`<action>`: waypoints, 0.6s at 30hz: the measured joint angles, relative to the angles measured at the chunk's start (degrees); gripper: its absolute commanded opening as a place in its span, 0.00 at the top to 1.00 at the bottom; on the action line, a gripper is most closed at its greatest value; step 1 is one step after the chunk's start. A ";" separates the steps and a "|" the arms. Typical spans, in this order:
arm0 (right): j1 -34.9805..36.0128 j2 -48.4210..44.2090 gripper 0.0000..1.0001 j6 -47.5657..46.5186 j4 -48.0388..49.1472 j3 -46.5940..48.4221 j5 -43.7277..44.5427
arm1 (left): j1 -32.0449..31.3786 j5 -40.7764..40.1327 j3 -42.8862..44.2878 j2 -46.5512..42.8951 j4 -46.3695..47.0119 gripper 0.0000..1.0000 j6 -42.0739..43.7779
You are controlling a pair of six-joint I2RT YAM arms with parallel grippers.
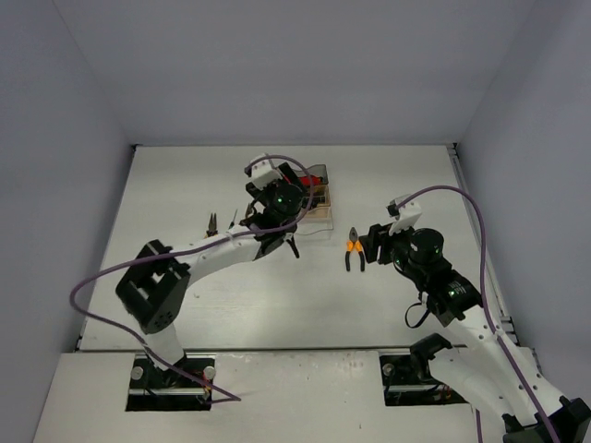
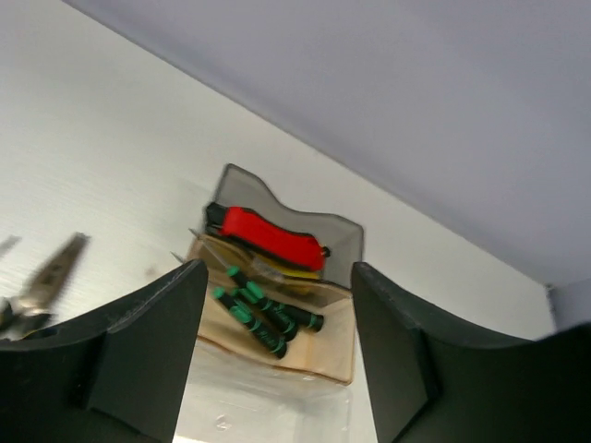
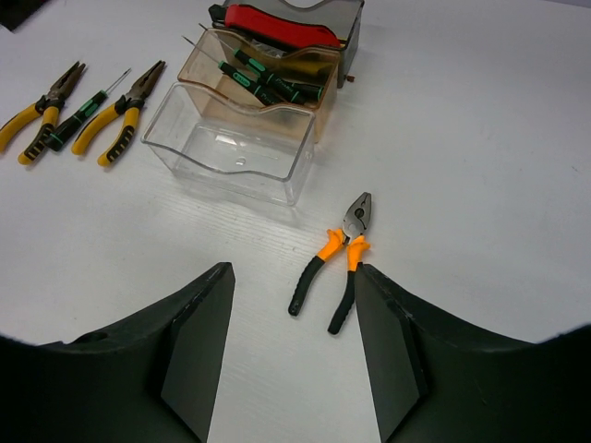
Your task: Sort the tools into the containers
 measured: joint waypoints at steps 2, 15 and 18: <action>0.02 0.00 0.47 0.01 0.00 0.02 -0.28 | 1.29 1.65 1.32 -4.16 -8.18 0.40 1.47; 0.04 0.00 0.45 0.20 0.02 0.00 -0.74 | 24.60 27.16 15.03 -7.02 -52.68 0.50 16.53; 0.06 0.00 0.45 0.19 0.01 0.00 -0.74 | 27.91 31.92 19.52 -1.80 -59.01 0.52 21.95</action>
